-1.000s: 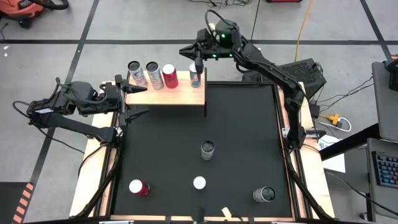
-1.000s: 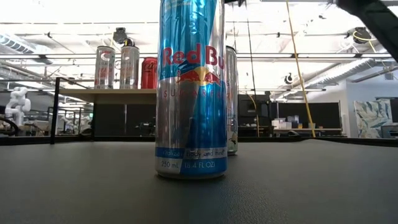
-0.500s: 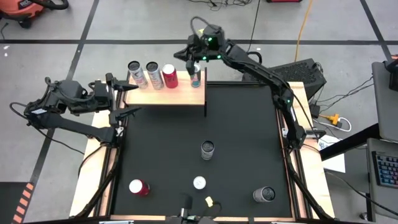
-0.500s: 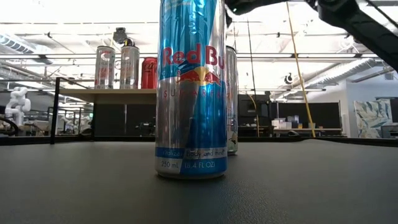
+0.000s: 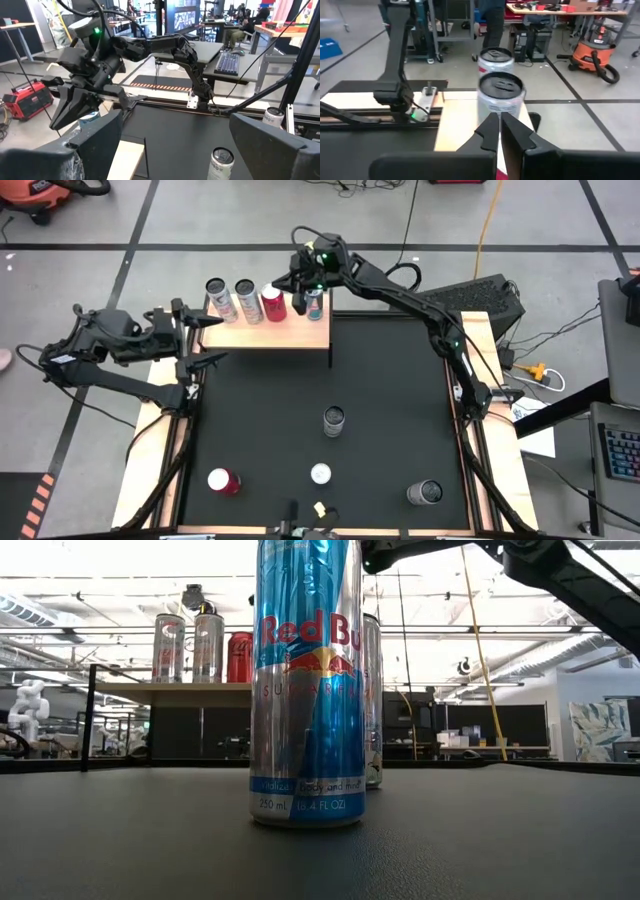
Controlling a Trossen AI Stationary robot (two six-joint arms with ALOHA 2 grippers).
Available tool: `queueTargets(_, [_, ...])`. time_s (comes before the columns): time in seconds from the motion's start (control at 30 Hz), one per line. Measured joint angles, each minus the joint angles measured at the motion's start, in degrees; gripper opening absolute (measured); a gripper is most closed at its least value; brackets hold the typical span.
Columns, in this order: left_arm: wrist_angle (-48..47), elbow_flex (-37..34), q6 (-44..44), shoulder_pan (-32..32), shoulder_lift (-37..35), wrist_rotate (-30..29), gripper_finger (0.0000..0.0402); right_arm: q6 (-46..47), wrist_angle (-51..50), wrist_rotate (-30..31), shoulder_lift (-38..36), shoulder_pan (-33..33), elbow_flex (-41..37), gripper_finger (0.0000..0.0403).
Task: Place canned beverage on shelf
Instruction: Adjust the red black soda can on the shelf
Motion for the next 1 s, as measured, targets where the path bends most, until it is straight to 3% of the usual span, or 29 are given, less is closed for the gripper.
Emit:
queueTargets(0.37, [0.09, 0.00, -0.04, 0.00, 0.71, 0.00, 0.0367, 1.28, 0.05, 6.13, 0.23, 1.26, 0.33, 0.0000])
queueTargets(0.57, [0.70, 0.00, 1.03, 0.00, 1.01, -1.47, 0.0367, 6.00, 0.18, 5.88, -1.52, -0.51, 0.39, 0.0000])
queueTargets(0.67, [0.66, 0.00, 1.45, 0.00, 1.26, -1.79, 0.0367, 7.17, -0.97, 2.26, -1.54, -1.01, 0.44, 0.0000])
queueTargets(1.0, [0.47, 0.00, 1.49, 0.00, 1.61, -1.86, 0.0367, 0.04, -5.42, 1.73, -0.39, 1.36, 0.37, 0.0000])
